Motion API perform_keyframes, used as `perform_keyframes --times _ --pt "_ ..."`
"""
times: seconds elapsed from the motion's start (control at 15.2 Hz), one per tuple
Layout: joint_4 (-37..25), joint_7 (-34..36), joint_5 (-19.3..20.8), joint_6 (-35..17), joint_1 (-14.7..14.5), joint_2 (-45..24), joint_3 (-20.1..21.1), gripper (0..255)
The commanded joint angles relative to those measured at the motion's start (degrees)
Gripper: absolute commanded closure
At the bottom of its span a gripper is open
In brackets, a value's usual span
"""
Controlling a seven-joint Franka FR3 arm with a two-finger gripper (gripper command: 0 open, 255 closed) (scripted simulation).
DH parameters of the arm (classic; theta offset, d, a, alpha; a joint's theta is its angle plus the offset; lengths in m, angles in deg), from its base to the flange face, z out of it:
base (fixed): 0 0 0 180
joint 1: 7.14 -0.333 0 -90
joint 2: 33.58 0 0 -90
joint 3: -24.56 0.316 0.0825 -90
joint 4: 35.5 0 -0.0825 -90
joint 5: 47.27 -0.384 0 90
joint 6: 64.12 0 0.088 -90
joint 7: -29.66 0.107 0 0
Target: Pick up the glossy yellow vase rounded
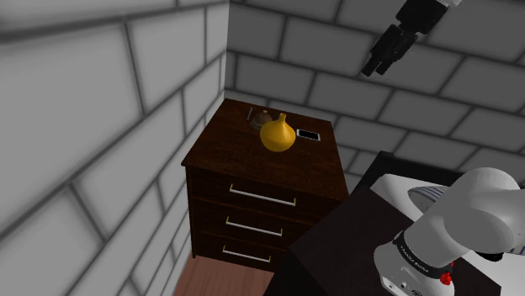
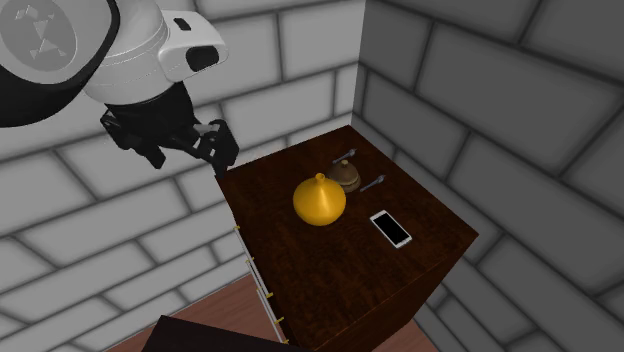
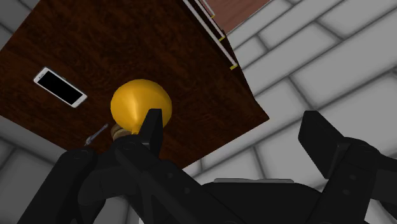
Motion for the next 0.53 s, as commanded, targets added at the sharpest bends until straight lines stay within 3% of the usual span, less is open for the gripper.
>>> perform_keyframes --times 0.0,0.46 --pt "0.0 0.0 0.0 0.0 0.0 0.0 0.0 0" --pt "3.0 -2.0 1.4 -12.0 1.1 -9.6 -1.0 0"
